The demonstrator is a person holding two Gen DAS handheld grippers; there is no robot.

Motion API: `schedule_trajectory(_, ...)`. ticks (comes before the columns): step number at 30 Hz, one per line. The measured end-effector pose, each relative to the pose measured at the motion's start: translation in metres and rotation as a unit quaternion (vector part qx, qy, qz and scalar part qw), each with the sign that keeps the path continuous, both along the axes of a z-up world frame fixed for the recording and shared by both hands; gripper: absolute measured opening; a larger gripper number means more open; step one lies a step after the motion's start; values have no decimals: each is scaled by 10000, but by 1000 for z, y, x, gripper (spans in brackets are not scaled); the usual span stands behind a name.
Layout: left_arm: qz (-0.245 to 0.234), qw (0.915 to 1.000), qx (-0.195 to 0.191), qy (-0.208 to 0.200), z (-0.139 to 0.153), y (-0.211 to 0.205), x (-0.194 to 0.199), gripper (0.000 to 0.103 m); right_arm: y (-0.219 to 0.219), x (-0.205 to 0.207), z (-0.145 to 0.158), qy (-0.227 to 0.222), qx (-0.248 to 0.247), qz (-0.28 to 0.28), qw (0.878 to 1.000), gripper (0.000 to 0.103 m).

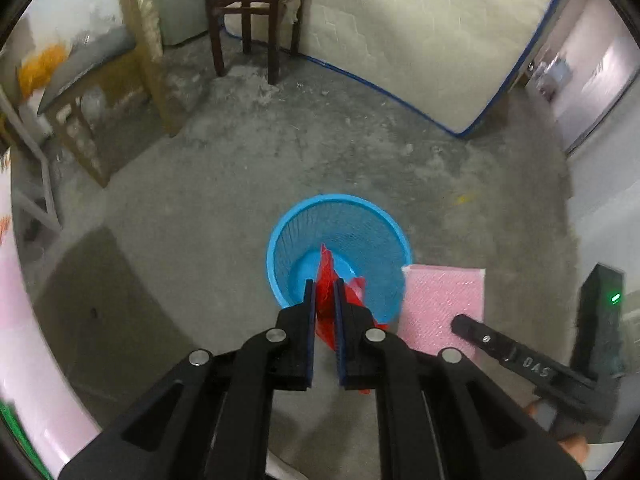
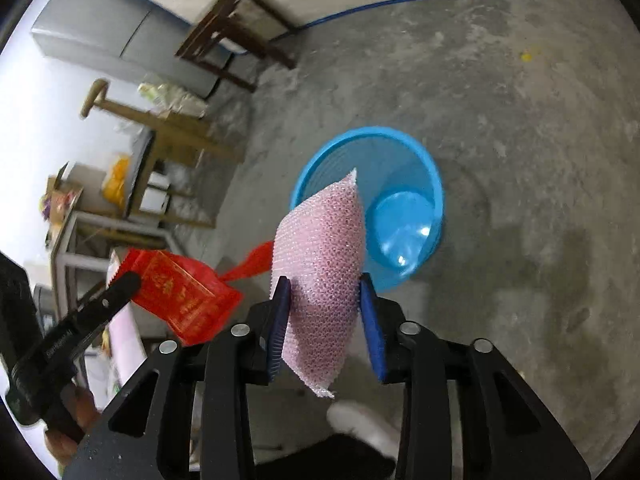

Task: Collect trash
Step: 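Carry both items to the blue wastebasket and open both tools over it, then swing both tools back toward the table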

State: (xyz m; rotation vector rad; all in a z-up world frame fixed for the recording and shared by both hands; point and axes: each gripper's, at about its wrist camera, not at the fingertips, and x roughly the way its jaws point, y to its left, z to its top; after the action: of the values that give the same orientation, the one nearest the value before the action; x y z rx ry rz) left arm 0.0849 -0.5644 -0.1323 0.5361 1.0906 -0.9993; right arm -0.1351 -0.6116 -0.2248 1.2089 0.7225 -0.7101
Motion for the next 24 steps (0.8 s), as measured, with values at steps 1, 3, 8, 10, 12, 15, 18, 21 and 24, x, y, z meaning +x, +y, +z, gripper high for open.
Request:
schedule_trajectory(1, -3, 9998, 124, -157, -11, -11, -3, 31, -5, 1, -8, -14, 45, -83, 10000, 46)
schedule_trajectory(3, 83, 9989, 331, -334, -29, -26, -12, 67, -26, -3, -34, -62, 230, -289, 9993, 72)
schedule_trajectory(8, 89, 9990, 324, -300, -36, -20, -16, 75, -34, -20, -69, 431, 670, -615, 9949, 76)
schedule_trajectory(10, 5, 9989, 273, -394, -25, -13, -15, 76, -28, -30, -65, 349, 552, -599, 9961, 76)
schedule_trajectory(12, -9, 9987, 209, -460, -10, -1, -13, 76, -20, -37, -54, 436, 342, -516, 9971, 76)
schedule_trajectory(15, -24, 9994, 29, -354, 17, 22, -13, 76, -5, -44, -32, 366, 35, -342, 9987, 76)
schedule_trajectory(18, -352, 9992, 93, -184, 43, 48, -19, 84, 11, -41, -8, 212, -247, -35, 9995, 76)
schedule_trajectory(21, -849, 9957, 194, 304, 71, 90, -30, 93, 36, -29, 32, -29, -538, 456, 9975, 76)
schedule_trajectory(24, -881, 9958, 10, 236, 99, 143, -40, 94, 62, -12, 67, -424, -686, 957, 9921, 76)
